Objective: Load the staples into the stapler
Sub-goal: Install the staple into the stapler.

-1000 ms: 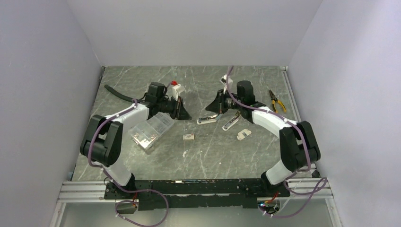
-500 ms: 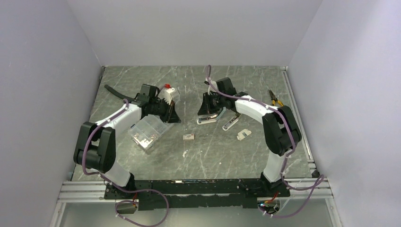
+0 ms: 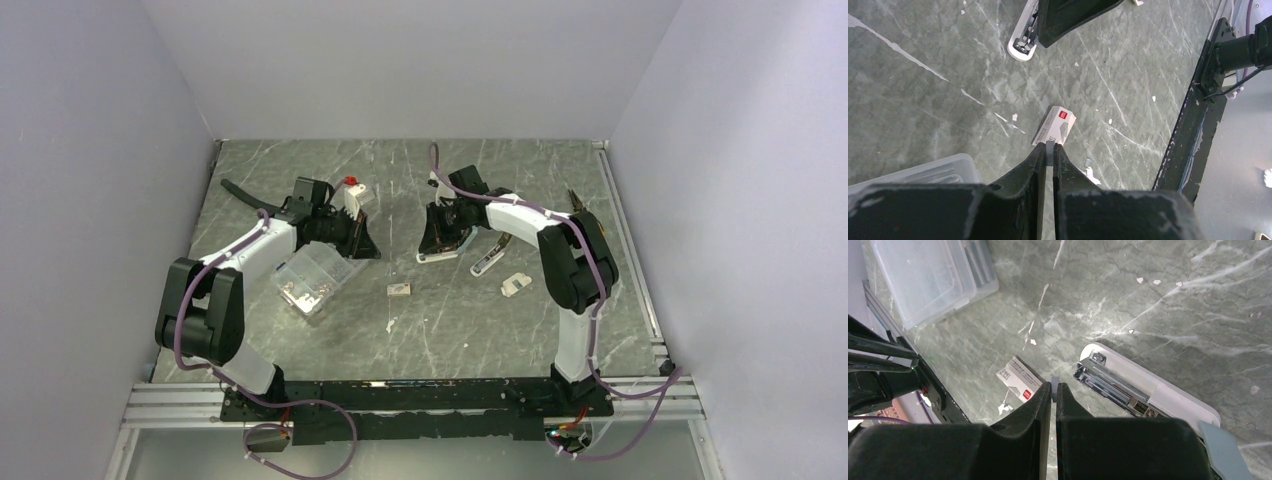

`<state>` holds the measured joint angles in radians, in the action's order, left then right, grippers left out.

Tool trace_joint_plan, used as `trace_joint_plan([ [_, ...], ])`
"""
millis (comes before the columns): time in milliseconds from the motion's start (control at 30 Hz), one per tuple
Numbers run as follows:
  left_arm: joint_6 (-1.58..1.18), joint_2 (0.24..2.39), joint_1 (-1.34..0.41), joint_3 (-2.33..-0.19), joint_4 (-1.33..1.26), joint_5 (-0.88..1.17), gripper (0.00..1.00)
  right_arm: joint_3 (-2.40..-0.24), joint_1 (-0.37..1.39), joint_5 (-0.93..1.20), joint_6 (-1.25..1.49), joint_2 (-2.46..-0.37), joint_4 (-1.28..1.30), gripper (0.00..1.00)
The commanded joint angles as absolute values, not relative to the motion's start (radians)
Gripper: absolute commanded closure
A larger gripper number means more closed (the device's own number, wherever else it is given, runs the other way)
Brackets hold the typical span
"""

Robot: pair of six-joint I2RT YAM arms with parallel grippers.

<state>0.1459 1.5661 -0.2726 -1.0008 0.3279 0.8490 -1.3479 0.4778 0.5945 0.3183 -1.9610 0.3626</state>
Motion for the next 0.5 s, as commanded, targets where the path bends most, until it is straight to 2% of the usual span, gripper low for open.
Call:
trace_joint_plan([
  [0,0.182,1.535,-0.268,-0.999,0.323,0.901,0.88,-1.402,0.473,0.606,0.322,-1.971,0.402,1.00],
  [467,0.180,1.538,-0.268,-1.005,0.321,0.926,0.90,-1.428,0.449,0.609,0.331,-2.001,0.426,1.00],
])
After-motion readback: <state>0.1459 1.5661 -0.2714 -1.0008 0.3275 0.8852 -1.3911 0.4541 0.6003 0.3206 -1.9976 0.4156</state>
